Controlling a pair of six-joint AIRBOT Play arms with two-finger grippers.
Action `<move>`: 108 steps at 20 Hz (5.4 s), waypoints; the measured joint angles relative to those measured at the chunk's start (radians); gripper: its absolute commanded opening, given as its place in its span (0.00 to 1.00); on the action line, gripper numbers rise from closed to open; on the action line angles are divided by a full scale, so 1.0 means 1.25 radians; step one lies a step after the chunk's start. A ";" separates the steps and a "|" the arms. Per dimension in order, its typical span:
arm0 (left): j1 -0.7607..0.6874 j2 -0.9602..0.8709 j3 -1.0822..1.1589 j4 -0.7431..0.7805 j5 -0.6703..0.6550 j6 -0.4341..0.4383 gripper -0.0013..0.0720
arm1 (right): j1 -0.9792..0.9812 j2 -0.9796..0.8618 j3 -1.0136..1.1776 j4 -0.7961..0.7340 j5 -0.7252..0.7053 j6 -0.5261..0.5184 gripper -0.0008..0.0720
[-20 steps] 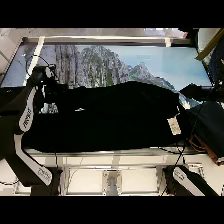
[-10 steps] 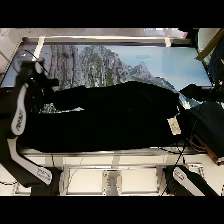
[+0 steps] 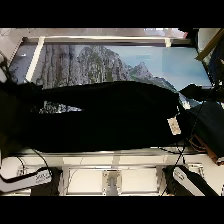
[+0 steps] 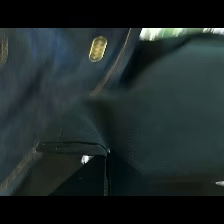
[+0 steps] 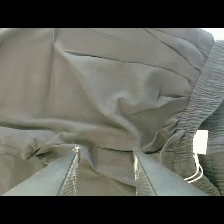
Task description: Fold the clothes and pants, and hang the long-sleeved shirts on hangers.
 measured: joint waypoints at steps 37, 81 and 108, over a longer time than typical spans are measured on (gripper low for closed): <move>0.193 -0.313 0.047 -0.569 0.080 0.415 0.03 | 0.081 0.000 0.000 0.008 -0.005 0.108 0.54; 0.725 0.106 -0.091 -0.464 -0.163 0.308 0.84 | -0.152 0.276 -0.280 -0.323 0.152 0.115 0.55; 0.713 0.193 -0.615 -0.652 0.088 0.414 0.03 | -0.317 0.328 -0.390 -0.170 0.143 0.057 0.55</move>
